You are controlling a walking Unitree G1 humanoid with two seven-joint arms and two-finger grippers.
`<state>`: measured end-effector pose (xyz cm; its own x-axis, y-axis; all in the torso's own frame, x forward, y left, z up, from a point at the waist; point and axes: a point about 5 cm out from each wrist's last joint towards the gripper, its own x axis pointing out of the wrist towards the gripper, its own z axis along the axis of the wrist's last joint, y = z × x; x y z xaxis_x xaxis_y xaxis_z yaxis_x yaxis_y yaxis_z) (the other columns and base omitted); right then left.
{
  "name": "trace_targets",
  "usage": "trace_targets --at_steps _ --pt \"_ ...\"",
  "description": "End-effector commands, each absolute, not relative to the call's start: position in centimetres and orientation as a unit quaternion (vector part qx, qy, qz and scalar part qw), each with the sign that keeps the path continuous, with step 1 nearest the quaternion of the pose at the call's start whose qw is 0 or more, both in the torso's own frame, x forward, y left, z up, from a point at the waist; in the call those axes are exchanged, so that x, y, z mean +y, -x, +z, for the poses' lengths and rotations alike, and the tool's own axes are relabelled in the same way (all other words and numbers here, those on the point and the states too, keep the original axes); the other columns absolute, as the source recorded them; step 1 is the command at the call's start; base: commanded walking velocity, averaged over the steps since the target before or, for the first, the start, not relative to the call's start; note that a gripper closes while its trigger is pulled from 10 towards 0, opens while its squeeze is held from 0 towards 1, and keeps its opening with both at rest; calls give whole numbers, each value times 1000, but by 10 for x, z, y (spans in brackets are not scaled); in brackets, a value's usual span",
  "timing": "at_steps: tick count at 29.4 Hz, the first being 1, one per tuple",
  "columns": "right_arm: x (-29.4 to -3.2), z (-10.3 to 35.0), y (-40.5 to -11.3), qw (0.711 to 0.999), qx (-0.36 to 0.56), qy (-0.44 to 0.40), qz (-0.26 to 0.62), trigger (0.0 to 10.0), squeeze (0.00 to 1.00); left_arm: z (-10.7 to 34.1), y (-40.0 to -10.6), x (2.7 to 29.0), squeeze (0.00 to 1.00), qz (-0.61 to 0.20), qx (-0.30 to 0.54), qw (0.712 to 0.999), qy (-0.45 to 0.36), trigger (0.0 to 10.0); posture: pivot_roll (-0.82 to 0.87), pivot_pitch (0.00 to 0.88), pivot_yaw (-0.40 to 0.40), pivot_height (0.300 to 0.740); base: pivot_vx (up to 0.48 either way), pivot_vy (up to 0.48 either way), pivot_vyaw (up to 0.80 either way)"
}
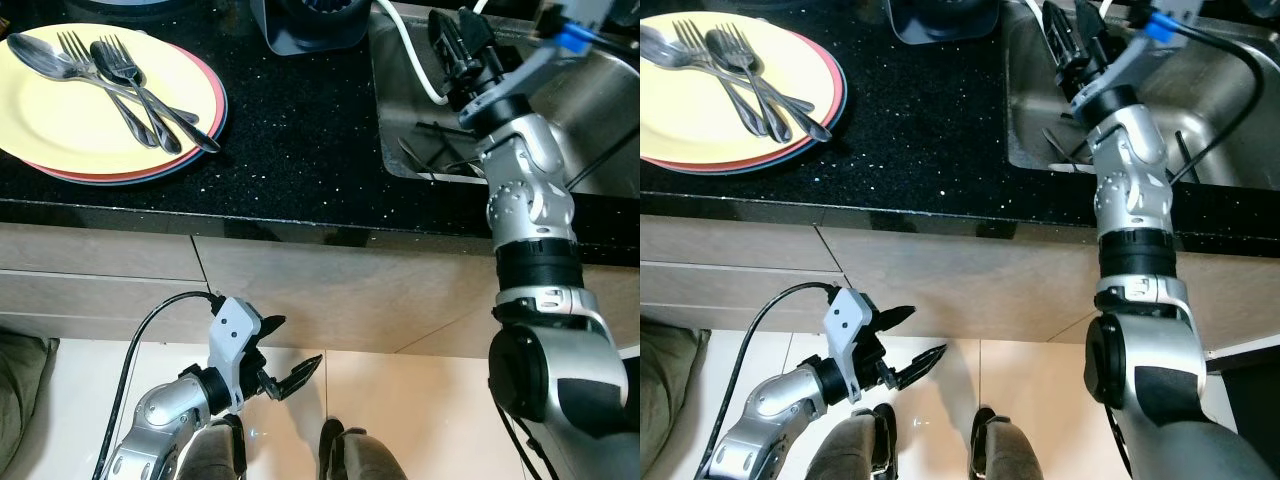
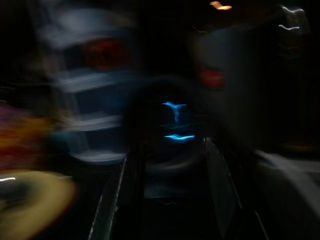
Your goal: Kitchen organization
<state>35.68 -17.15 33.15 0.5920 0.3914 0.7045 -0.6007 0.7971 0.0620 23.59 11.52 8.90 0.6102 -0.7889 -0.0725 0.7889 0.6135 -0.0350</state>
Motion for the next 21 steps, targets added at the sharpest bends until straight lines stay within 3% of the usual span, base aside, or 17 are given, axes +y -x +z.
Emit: trace_targets --at_steps 1,3,4,6,11,12,21 --pt "-169 335 -350 863 -362 -161 314 10000 0 84 -232 115 0 -449 53 892 3 10000 133 194 -77 740 0 0 0" --pt "-155 328 -333 827 -367 -174 389 10000 0 82 -235 115 0 -453 54 890 -1 10000 137 180 -79 740 0 0 0" --pt "-155 328 -333 827 -367 -174 389 10000 0 82 -235 115 0 -453 54 890 -1 10000 137 180 -79 740 0 0 0" --pt "-141 318 -315 793 -354 -162 469 10000 0 82 -237 115 0 -453 54 890 -2 10000 140 172 -78 740 0 0 0" --pt "-126 301 -294 754 -320 -142 555 10000 0 82 -240 115 0 -453 51 890 -3 10000 139 167 -75 740 0 0 0" --pt "-116 288 -281 735 -290 -130 599 10000 0 83 -241 115 0 -454 49 890 -3 10000 138 163 -73 740 0 0 0" --pt "-106 257 -261 707 -204 -98 670 10000 0 85 -242 114 0 -460 44 887 -4 10000 141 162 -66 740 0 0 0"
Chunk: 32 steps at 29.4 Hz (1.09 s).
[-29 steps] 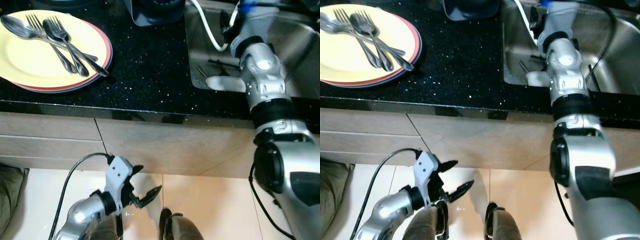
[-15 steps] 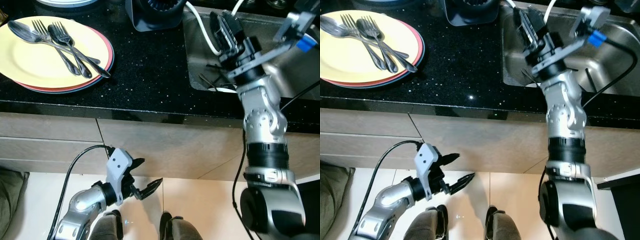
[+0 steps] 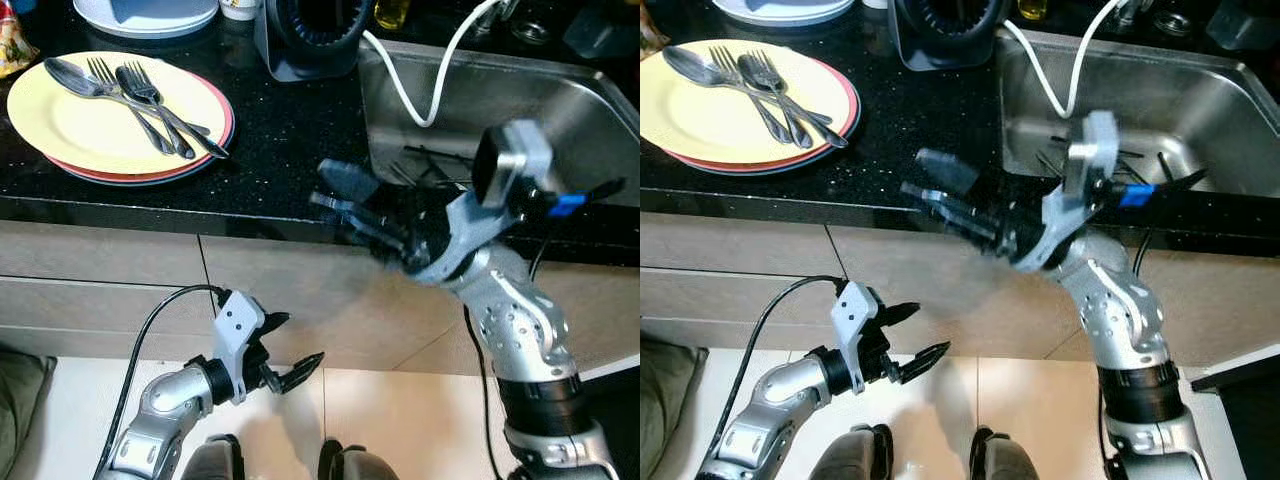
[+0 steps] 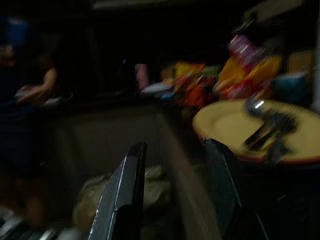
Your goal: Kitchen organization
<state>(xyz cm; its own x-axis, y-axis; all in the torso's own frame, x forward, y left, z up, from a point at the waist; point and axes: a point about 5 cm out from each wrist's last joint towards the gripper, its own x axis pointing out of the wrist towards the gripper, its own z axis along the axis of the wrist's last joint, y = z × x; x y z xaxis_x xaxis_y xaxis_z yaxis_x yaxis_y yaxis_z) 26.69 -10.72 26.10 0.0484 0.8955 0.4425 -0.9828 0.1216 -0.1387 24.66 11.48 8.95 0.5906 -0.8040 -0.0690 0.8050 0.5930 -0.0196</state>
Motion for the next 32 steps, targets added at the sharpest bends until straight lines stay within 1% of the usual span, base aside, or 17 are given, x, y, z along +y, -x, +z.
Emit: trace_targets --at_steps 1,3,4,11,12,14,15,16,17,18,20,23,25,26,29,31,32 --pt "-106 257 -261 707 -204 -98 670 10000 0 85 -242 114 0 -460 44 887 -4 10000 141 162 -66 740 0 0 0" --pt "-110 247 -260 710 -184 -93 674 10000 0 85 -241 115 0 -463 45 885 -5 10000 145 163 -67 740 0 0 0" --pt "-116 233 -257 710 -151 -93 681 10000 0 85 -239 118 0 -467 48 883 -7 10000 148 166 -67 740 0 0 0" --pt "-122 221 -252 707 -120 -91 691 10000 0 85 -237 121 0 -468 51 882 -10 10000 149 168 -67 740 0 0 0" --pt "-126 212 -248 704 -92 -88 698 10000 0 84 -235 125 0 -471 58 880 -17 10000 148 174 -66 740 0 0 0" --pt "-126 212 -248 704 -92 -88 698 10000 0 84 -235 125 0 -471 58 880 -17 10000 148 174 -66 740 0 0 0" --pt "-130 196 -244 707 -48 -80 701 10000 0 83 -233 131 0 -472 67 879 -24 10000 148 178 -68 740 0 0 0" --pt "-130 196 -244 707 -48 -80 701 10000 0 83 -233 131 0 -472 67 879 -24 10000 148 178 -68 740 0 0 0" --pt "-134 178 -240 711 -3 -73 700 10000 0 82 -231 138 0 -471 74 879 -31 10000 148 183 -69 740 0 0 0" --pt "-134 178 -240 711 -3 -73 700 10000 0 82 -231 138 0 -471 74 879 -31 10000 148 183 -69 740 0 0 0" --pt "-142 139 -236 721 93 -47 685 10000 0 82 -228 147 0 -470 82 878 -41 10000 151 186 -69 740 0 0 0" --pt "-152 102 -234 736 170 -31 654 10000 0 83 -225 149 0 -474 88 875 -48 10000 156 190 -69 740 0 0 0" --pt "-152 102 -234 736 170 -31 654 10000 0 83 -225 149 0 -474 88 875 -48 10000 156 190 -69 740 0 0 0" --pt "-158 88 -233 743 193 -35 640 10000 0 83 -223 150 0 -476 90 873 -50 10000 158 192 -68 740 0 0 0" --pt "-163 76 -231 751 215 -37 624 10000 0 83 -221 150 0 -479 93 872 -51 10000 158 194 -68 740 0 0 0" --pt "-172 53 -232 774 248 -35 581 10000 0 81 -218 148 0 -484 99 868 -52 10000 157 195 -67 740 0 0 0" --pt "-179 34 -232 796 276 -25 539 10000 0 77 -216 147 0 -487 107 865 -55 10000 156 196 -65 740 0 0 0"
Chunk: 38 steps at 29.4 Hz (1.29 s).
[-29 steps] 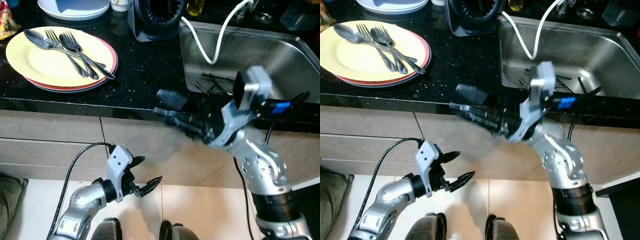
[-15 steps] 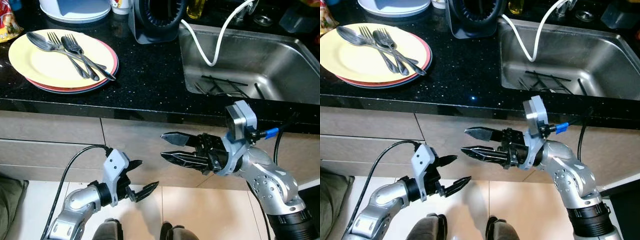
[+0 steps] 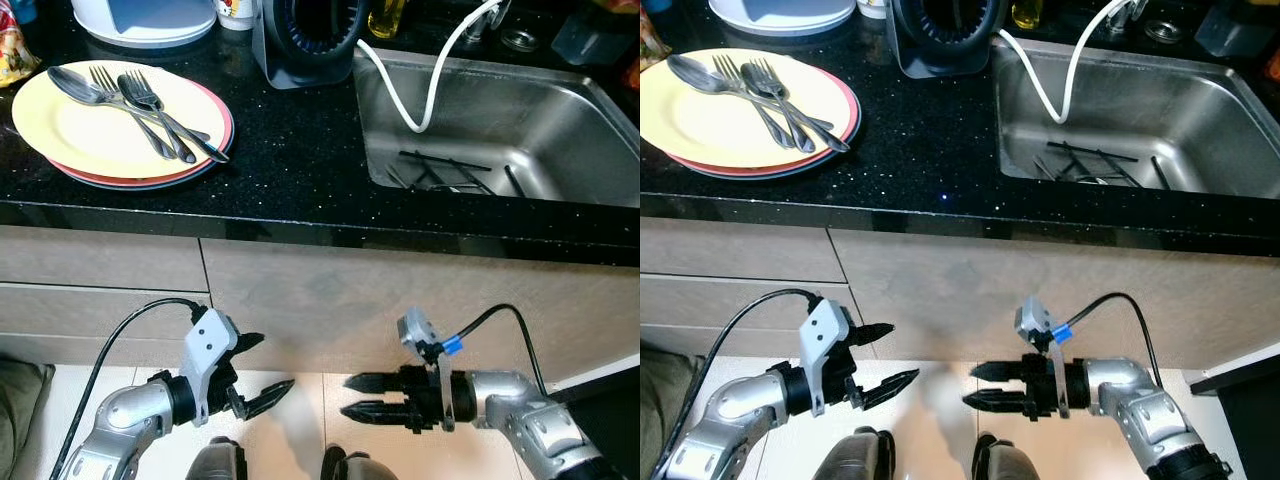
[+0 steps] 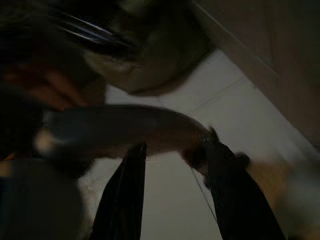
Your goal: Kitchen organization
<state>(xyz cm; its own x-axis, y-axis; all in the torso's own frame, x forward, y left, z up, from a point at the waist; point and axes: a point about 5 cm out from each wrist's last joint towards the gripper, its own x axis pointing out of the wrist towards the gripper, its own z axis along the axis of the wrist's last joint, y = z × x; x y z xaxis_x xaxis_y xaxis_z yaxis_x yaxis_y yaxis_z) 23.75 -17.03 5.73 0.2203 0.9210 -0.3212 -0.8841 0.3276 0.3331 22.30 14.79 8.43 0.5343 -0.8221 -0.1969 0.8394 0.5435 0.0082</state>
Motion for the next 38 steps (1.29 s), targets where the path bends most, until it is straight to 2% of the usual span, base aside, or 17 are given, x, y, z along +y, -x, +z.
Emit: trace_targets --at_steps 1,4,6,7,10,14,18,22,23,30,33,35,36,38 --pt "-181 29 -232 801 282 -22 528 10000 0 75 -216 146 0 -488 109 865 -56 10000 156 196 -65 740 0 0 0" --pt "-184 22 -231 809 294 -23 508 10000 0 73 -216 146 0 -485 111 865 -60 10000 155 197 -64 740 0 0 0" --pt "-192 2 -232 834 323 -21 446 10000 0 70 -216 142 0 -484 115 865 -61 10000 148 196 -62 740 0 0 0" --pt "-192 2 -232 834 323 -21 446 10000 0 70 -216 142 0 -484 115 865 -61 10000 148 196 -62 740 0 0 0" --pt "-200 -17 -230 857 354 -2 375 10000 0 67 -216 137 0 -486 117 864 -60 10000 136 199 -57 740 0 0 0" --pt "-203 -25 -229 869 368 -3 330 10000 0 65 -219 136 0 -480 119 867 -62 10000 134 195 -55 740 0 0 0" --pt "-209 -47 -223 893 406 19 192 10000 0 45 -228 137 0 -439 149 883 -71 10000 133 181 -47 740 0 0 0" --pt "-212 -53 -219 898 418 16 140 10000 0 33 -229 139 0 -422 168 888 -69 10000 134 172 -45 740 0 0 0" --pt "-218 -62 -208 898 436 -2 65 10000 0 21 -230 144 0 -393 188 897 -69 10000 146 158 -49 740 0 0 0" --pt "-222 -69 -198 891 454 1 11 10000 0 22 -233 146 0 -375 180 907 -66 10000 165 146 -58 740 0 0 0" --pt "-223 -77 -185 876 481 32 -11 10000 0 20 -237 152 0 -357 181 913 -73 10000 203 102 -73 740 0 0 0" --pt "-222 -81 -179 868 493 48 -16 10000 0 14 -237 156 0 -348 196 913 -80 10000 219 90 -77 740 0 0 0" --pt "-219 -84 -173 861 504 69 -20 10000 0 -9 -231 166 0 -320 253 908 -95 10000 221 81 -76 740 0 0 0" --pt "-218 -85 -173 860 505 73 -21 10000 0 -18 -228 169 0 -309 276 904 -103 10000 221 81 -76 740 0 0 0"
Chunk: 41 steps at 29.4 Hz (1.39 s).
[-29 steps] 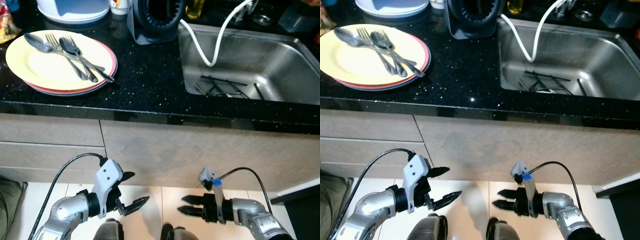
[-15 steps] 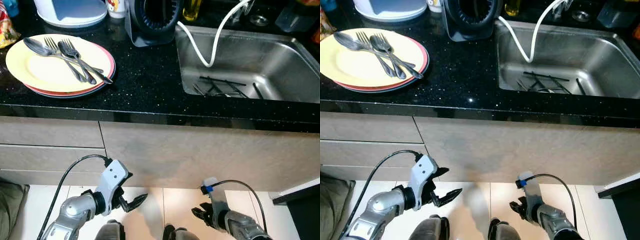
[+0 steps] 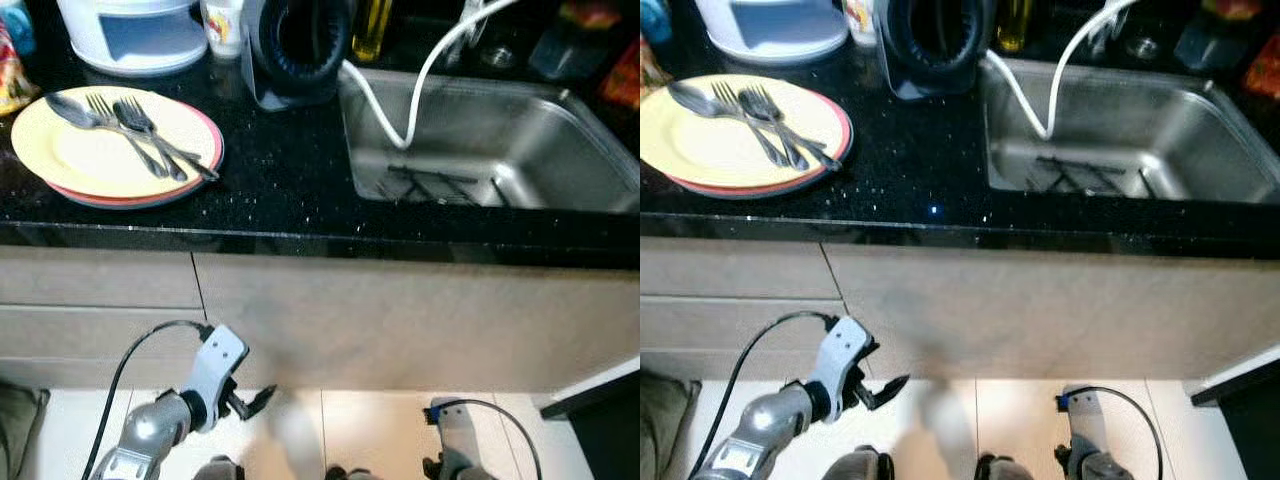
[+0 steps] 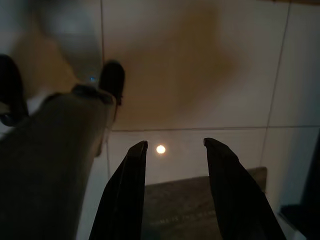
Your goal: Kitchen organization
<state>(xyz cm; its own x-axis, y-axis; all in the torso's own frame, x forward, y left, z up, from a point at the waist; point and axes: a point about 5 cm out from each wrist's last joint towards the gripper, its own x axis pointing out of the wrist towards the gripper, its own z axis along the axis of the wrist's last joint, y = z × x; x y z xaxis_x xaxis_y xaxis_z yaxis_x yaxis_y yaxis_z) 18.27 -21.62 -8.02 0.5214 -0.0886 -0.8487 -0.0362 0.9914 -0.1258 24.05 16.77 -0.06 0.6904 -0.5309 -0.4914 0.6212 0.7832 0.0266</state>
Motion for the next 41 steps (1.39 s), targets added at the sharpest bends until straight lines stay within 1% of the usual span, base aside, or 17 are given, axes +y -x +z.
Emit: trace_targets --at_steps 1,3,5,6,9,10,12,17,21,22,24,25,28,30,36,39,41 --pt "-216 -85 -174 861 503 76 -22 10000 0 -25 -225 173 0 -295 293 903 -104 10000 216 80 -73 740 0 0 0" --pt "-213 -85 -175 862 500 80 -23 10000 0 -28 -225 176 0 -275 299 907 -107 10000 210 79 -71 740 0 0 0" --pt "-211 -85 -175 862 499 85 -16 10000 0 -20 -232 172 0 -272 267 920 -95 10000 207 81 -69 740 0 0 0" --pt "-210 -85 -175 861 500 89 -12 10000 0 -13 -235 167 0 -281 242 925 -78 10000 203 81 -69 740 0 0 0" --pt "-210 -86 -174 861 501 93 -8 10000 0 -9 -237 164 0 -288 227 928 -67 10000 203 81 -69 740 0 0 0" --pt "-211 -87 -172 858 504 97 -6 10000 0 -2 -238 159 0 -305 206 929 -47 10000 203 82 -72 740 0 0 0" --pt "-212 -88 -167 853 511 108 -3 10000 0 4 -236 150 0 -350 190 917 -33 10000 205 69 -75 740 0 0 0" --pt "-213 -90 -164 848 516 118 0 10000 0 0 -231 146 0 -390 195 899 -39 10000 206 50 -76 740 0 0 0" --pt "-211 -90 -163 847 517 124 6 10000 0 11 -231 140 0 -427 164 889 -21 10000 211 41 -82 740 0 0 0" --pt "-208 -91 -164 846 516 129 15 10000 0 23 -229 133 0 -463 134 876 -15 10000 215 41 -84 740 0 0 0" --pt "-205 -91 -166 846 515 137 27 10000 0 37 -226 126 0 -498 103 861 -11 10000 217 41 -85 740 0 0 0" --pt "-205 -91 -166 846 515 137 27 10000 0 37 -226 126 0 -498 103 861 -11 10000 217 41 -85 740 0 0 0" --pt "-203 -91 -166 844 514 149 42 10000 0 60 -228 119 0 -521 55 852 -2 10000 223 44 -86 740 0 0 0" --pt "-203 -91 -165 842 516 150 43 10000 0 94 -237 114 0 -532 -7 847 -1 10000 227 46 -87 740 0 0 0" --pt "-203 -92 -164 840 518 154 46 10000 0 120 -238 106 0 -551 -51 833 9 10000 227 46 -90 740 0 0 0" --pt "-203 -92 -163 839 519 157 47 10000 0 151 -239 99 0 -563 -106 819 29 10000 225 45 -90 740 0 0 0" --pt "-203 -92 -163 839 519 158 47 10000 0 161 -239 98 0 -564 -122 816 38 10000 221 45 -90 740 0 0 0"
